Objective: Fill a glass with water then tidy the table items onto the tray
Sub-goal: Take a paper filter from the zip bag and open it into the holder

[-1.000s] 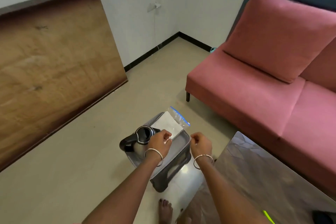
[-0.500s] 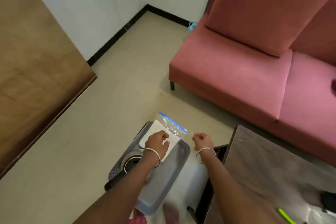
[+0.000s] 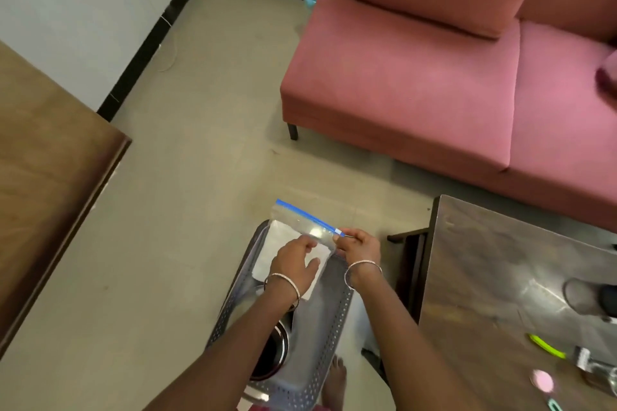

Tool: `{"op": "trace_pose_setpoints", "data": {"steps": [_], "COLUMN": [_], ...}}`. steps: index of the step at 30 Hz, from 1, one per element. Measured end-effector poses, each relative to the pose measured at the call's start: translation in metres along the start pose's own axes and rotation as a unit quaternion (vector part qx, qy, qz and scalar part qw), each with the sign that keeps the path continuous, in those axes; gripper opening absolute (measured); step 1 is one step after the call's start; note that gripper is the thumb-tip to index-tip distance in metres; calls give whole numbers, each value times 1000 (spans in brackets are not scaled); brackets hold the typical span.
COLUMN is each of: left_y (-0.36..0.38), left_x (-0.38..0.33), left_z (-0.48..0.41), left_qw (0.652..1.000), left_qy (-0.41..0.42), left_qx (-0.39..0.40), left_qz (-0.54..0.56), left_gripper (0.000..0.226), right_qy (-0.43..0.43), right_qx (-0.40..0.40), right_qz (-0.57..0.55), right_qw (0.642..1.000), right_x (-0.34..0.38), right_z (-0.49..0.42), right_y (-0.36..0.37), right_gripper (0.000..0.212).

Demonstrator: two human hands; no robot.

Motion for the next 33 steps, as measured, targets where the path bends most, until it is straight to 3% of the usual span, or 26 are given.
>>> {"op": "trace_pose_setpoints", "data": {"steps": [7, 13, 20, 24, 28, 33], "left_y": [-28, -66, -91, -96, -99, -94], "left_x": [-47, -84, -119, -141, -167, -199], "left_z": [47, 99, 150, 178, 216, 260], "left_qw": [995, 977, 948, 939, 925, 912], "left_qy": [93, 186, 229, 242, 282, 317], "left_qx": [-8, -51, -114, -108, -119, -140], "left_qz": [28, 87, 191, 220, 224, 218], "left_gripper": [41, 31, 21, 9, 3, 5], "right_qy": [-90, -160, -284, -372, -477, -541], "right_qx": [40, 38, 75, 4, -96, -105], "right_qz": [-59, -79, -21, 56, 162, 181], "right_qw": [993, 983, 956, 926, 858, 814], "right_x": [19, 45, 78, 87, 101, 109], "right_z": [98, 179, 255, 291, 324, 356], "right_y": [-18, -39, -72, -102, -134, -174], "right_gripper": [25, 23, 27, 27, 25, 20]}}
Point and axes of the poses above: each hand's wrist, its own z-axis away from the middle knuckle, its own y-axis out of the palm, x = y × z, the point moved 4 cm from there along -z, towards the middle knuckle, and after that the axes turned 4 degrees about z, right-handed, at the moved point
